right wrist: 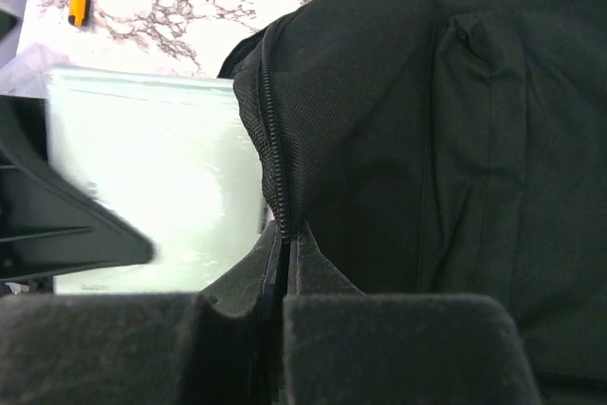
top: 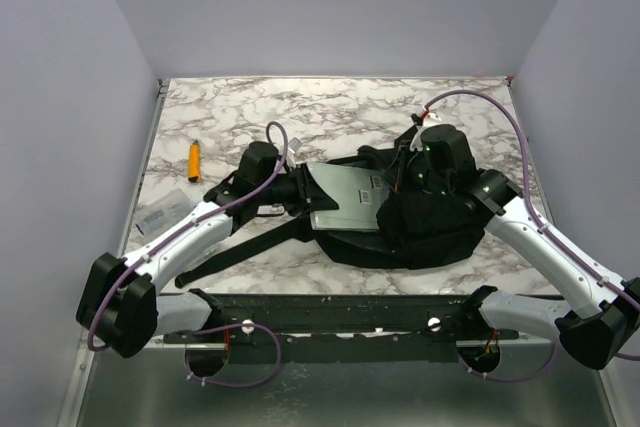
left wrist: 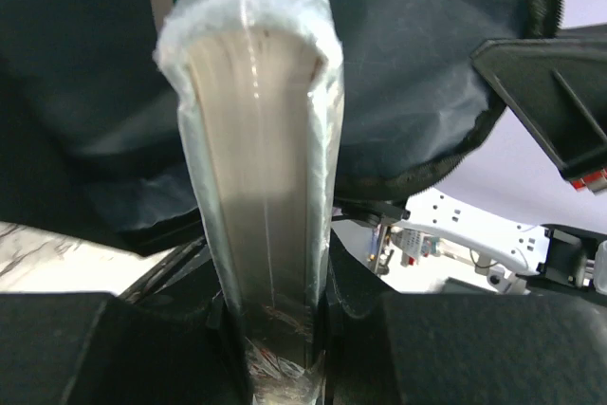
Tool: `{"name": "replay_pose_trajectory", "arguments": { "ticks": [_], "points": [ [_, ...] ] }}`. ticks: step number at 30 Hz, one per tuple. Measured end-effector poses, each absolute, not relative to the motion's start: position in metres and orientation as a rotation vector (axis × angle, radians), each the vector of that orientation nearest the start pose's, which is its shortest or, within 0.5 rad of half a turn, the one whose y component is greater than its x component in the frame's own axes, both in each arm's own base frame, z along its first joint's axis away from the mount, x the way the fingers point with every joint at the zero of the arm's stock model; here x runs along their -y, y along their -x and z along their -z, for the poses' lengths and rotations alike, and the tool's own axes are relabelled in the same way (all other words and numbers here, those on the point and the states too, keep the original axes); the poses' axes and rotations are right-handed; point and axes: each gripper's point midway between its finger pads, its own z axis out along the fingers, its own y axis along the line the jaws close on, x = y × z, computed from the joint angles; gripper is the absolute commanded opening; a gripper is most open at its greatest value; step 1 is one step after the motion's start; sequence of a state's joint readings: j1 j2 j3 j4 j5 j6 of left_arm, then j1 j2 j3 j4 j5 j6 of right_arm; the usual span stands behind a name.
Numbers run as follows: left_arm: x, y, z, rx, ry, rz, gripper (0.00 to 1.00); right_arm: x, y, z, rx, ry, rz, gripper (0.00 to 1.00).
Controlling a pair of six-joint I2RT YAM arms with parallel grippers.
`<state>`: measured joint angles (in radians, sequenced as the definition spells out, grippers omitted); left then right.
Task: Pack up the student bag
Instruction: Place the book in the student bag.
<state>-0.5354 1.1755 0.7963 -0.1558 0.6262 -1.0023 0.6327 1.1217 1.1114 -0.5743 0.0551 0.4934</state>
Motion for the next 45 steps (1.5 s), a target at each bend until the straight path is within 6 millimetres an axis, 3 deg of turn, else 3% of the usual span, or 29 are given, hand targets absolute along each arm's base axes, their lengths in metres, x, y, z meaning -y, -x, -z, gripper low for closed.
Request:
{"name": "replay_pose_trajectory", "arguments": {
  "ticks": [7, 13, 17, 23, 27, 33, 36, 40, 45],
  "points": [
    [0.327, -0.221, -0.180, -2.488, 0.156, 1.547, 0.00, -0.209, -0.268, -0.242, -2.206, 0.117, -0.588, 0.01],
    [0.394, -0.229, -0.153, -2.529, 0.173, 1.557, 0.00, -0.206, -0.264, -0.250, -2.179, 0.114, -0.610, 0.00],
    [0.419, -0.230, -0.149, -2.510, 0.198, 1.591, 0.00, -0.202, -0.261, -0.258, -2.155, 0.108, -0.612, 0.01],
    [0.428, -0.231, -0.148, -2.487, 0.239, 1.589, 0.00, -0.190, -0.257, -0.267, -2.124, 0.087, -0.580, 0.00],
    [0.448, -0.239, -0.144, -2.486, 0.252, 1.608, 0.02, -0.190, -0.257, -0.268, -2.120, 0.088, -0.578, 0.00],
    [0.472, -0.246, -0.142, -2.461, 0.229, 1.613, 0.41, -0.188, -0.257, -0.261, -2.132, 0.087, -0.559, 0.00],
    [0.471, -0.246, -0.139, -2.463, 0.220, 1.602, 0.53, -0.185, -0.258, -0.257, -2.137, 0.080, -0.544, 0.00],
    [0.460, -0.242, -0.123, -2.486, 0.212, 1.563, 0.61, -0.181, -0.256, -0.255, -2.135, 0.071, -0.530, 0.01],
    [0.435, -0.228, -0.105, -2.541, 0.198, 1.502, 0.60, -0.178, -0.255, -0.253, -2.134, 0.064, -0.516, 0.00]
  ]
}}
